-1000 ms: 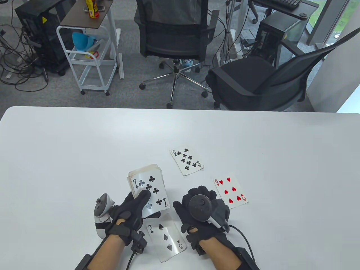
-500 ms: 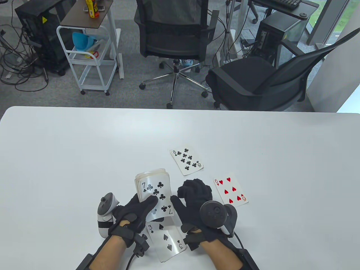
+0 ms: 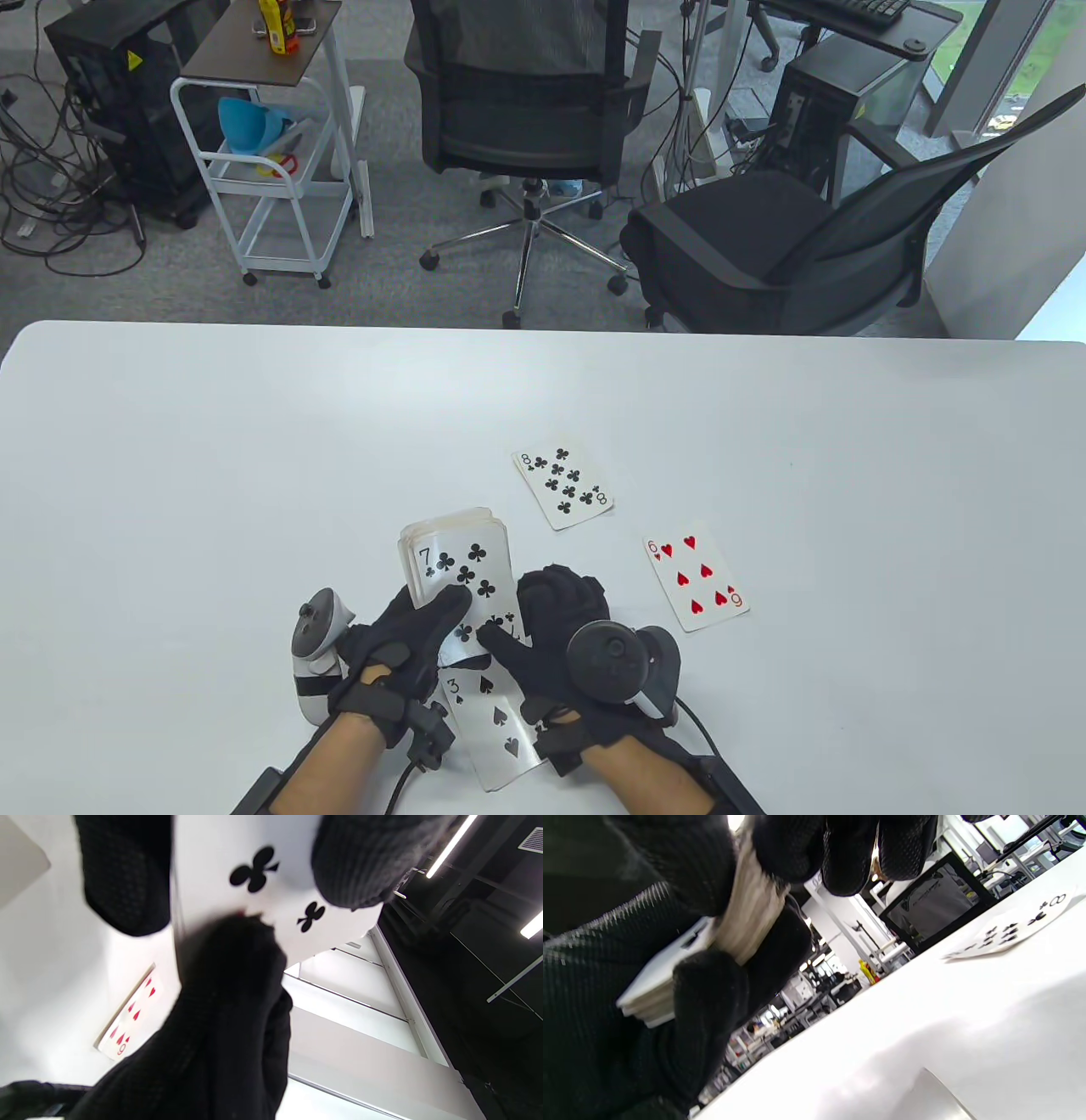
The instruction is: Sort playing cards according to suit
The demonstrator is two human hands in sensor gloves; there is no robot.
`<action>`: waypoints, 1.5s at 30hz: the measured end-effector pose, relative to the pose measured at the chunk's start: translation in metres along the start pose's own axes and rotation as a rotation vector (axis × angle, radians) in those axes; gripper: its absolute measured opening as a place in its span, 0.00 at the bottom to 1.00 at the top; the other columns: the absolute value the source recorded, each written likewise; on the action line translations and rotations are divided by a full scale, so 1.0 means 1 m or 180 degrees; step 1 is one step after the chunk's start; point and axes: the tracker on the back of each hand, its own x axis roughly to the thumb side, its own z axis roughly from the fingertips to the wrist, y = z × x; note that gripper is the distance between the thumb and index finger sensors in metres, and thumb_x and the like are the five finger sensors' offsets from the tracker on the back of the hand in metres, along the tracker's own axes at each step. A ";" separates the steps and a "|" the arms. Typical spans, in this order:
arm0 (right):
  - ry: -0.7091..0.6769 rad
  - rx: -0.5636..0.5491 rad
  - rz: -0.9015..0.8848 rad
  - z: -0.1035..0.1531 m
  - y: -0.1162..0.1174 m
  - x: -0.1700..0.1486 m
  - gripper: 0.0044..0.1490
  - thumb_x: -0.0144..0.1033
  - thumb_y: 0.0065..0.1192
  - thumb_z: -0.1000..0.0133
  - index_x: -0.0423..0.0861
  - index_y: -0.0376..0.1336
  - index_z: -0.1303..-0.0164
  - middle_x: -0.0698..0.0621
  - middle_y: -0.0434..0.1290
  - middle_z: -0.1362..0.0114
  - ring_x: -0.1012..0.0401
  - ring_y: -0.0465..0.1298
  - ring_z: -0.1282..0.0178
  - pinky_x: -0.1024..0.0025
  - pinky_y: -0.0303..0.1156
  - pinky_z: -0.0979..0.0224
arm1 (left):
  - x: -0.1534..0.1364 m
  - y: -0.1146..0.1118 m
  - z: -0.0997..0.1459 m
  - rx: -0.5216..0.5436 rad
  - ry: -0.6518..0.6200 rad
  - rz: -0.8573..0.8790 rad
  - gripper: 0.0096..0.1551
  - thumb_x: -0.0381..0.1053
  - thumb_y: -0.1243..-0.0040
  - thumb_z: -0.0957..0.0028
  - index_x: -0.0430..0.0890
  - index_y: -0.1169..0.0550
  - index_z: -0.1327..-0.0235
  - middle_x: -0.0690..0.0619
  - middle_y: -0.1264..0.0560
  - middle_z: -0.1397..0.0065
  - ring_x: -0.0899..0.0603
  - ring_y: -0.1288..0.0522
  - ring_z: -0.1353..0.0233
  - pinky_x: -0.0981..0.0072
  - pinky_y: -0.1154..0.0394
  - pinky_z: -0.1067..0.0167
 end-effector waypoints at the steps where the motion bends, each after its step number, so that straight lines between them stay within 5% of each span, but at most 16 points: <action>1: -0.0015 -0.0044 0.0003 0.000 -0.001 0.000 0.28 0.48 0.69 0.42 0.36 0.67 0.48 0.37 0.66 0.26 0.35 0.61 0.22 0.26 0.47 0.26 | 0.000 0.000 0.000 -0.0003 0.0004 0.0022 0.37 0.63 0.29 0.42 0.53 0.32 0.25 0.52 0.24 0.27 0.40 0.18 0.34 0.55 0.12 0.50; 7: 0.0001 -0.0211 -0.0048 -0.002 -0.007 -0.009 0.24 0.42 0.62 0.39 0.35 0.74 0.50 0.39 0.72 0.29 0.37 0.65 0.23 0.26 0.49 0.26 | -0.002 -0.002 0.000 -0.0076 0.0056 0.0087 0.38 0.62 0.30 0.41 0.54 0.35 0.23 0.51 0.27 0.25 0.39 0.21 0.30 0.54 0.13 0.47; 13: 0.0139 -0.0250 -0.0091 -0.005 -0.012 -0.017 0.26 0.46 0.70 0.41 0.39 0.69 0.44 0.39 0.68 0.27 0.36 0.62 0.23 0.26 0.48 0.26 | 0.006 0.003 0.001 0.0014 -0.0035 0.0111 0.38 0.60 0.30 0.41 0.54 0.36 0.23 0.52 0.28 0.24 0.39 0.22 0.29 0.53 0.14 0.45; 20: 0.0393 -0.0163 0.0094 -0.018 -0.022 -0.027 0.24 0.40 0.65 0.39 0.38 0.71 0.42 0.38 0.67 0.25 0.35 0.59 0.21 0.25 0.45 0.26 | 0.011 0.011 -0.002 0.0162 -0.0069 0.0088 0.37 0.60 0.31 0.40 0.53 0.36 0.23 0.51 0.28 0.24 0.39 0.22 0.29 0.53 0.14 0.45; 25: 0.0936 -0.0256 0.0549 -0.051 -0.050 -0.053 0.23 0.39 0.64 0.38 0.38 0.71 0.40 0.36 0.63 0.22 0.34 0.54 0.19 0.24 0.41 0.27 | 0.020 0.014 0.001 0.0227 -0.0212 0.0185 0.37 0.60 0.32 0.40 0.53 0.36 0.23 0.51 0.28 0.24 0.39 0.21 0.30 0.54 0.13 0.46; 29: 0.1340 -0.0008 0.1147 -0.096 -0.065 -0.073 0.23 0.40 0.64 0.37 0.40 0.72 0.39 0.35 0.60 0.20 0.33 0.50 0.18 0.24 0.39 0.27 | 0.025 0.013 0.002 0.0202 -0.0285 0.0203 0.37 0.60 0.32 0.40 0.53 0.36 0.23 0.51 0.28 0.24 0.39 0.21 0.29 0.54 0.14 0.45; 36: 0.1723 0.0576 0.1301 -0.149 -0.031 -0.090 0.23 0.40 0.65 0.38 0.40 0.72 0.40 0.34 0.58 0.19 0.34 0.45 0.17 0.24 0.36 0.27 | 0.025 0.015 0.002 0.0225 -0.0265 0.0091 0.37 0.60 0.32 0.40 0.53 0.36 0.23 0.51 0.28 0.24 0.39 0.21 0.30 0.54 0.14 0.46; 45: 0.1841 0.0767 0.2388 -0.159 0.011 -0.110 0.24 0.41 0.71 0.40 0.37 0.71 0.44 0.34 0.57 0.20 0.34 0.46 0.17 0.24 0.38 0.27 | 0.020 -0.009 -0.001 -0.0194 -0.0152 0.0005 0.36 0.60 0.32 0.40 0.53 0.35 0.23 0.51 0.28 0.24 0.39 0.21 0.30 0.54 0.13 0.46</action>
